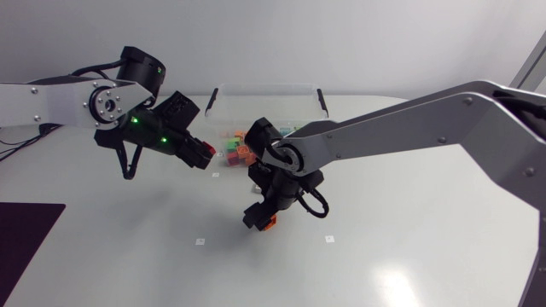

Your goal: Place the duplo bricks in the container

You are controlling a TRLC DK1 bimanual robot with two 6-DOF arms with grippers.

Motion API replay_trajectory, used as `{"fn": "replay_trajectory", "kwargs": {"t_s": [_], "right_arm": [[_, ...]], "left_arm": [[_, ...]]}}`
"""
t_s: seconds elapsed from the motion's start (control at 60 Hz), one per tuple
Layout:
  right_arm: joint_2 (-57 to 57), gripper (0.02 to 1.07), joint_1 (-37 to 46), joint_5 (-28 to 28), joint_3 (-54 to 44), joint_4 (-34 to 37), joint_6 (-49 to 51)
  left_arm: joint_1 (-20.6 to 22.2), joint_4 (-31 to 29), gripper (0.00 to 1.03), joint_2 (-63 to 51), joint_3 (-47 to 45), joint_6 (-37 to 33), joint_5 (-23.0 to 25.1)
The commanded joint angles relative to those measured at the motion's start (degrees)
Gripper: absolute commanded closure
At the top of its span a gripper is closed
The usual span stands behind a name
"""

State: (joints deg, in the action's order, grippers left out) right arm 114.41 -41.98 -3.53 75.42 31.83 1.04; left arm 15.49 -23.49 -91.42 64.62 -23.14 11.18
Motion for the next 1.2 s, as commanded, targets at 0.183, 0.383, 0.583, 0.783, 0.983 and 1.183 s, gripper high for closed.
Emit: {"fn": "replay_trajectory", "kwargs": {"t_s": [0.183,0.383,0.583,0.783,0.983,1.183], "right_arm": [[3.5,0.57,-1.0,1.1,2.5,2.5,-2.6],[0.7,0.71,-0.6,1.1,0.4,2.2,-2.7],[-6.2,0.71,1.4,1.2,-2.6,3.1,-2.6],[-12.7,0.71,3.9,1.0,-3.6,4.4,-2.2],[-17.5,0.71,6.6,0.7,-1.9,4.9,-1.7],[-20.1,0.71,9.5,-0.3,1.9,5.4,-0.8]], "left_arm": [[-0.6,1.0,0.8,0.9,6.0,-0.3,0.6],[-0.2,2.9,0.8,-1.0,9.9,1.0,0.6],[0.7,5.1,0.8,-7.6,16.9,3.6,0.6],[2.5,5.7,0.8,-13.8,22.5,5.2,0.6],[3.3,7.0,0.75,-18.3,26.1,5.6,0.6],[4.2,7.0,0.29,-21.3,28.3,5.8,-0.1]]}}
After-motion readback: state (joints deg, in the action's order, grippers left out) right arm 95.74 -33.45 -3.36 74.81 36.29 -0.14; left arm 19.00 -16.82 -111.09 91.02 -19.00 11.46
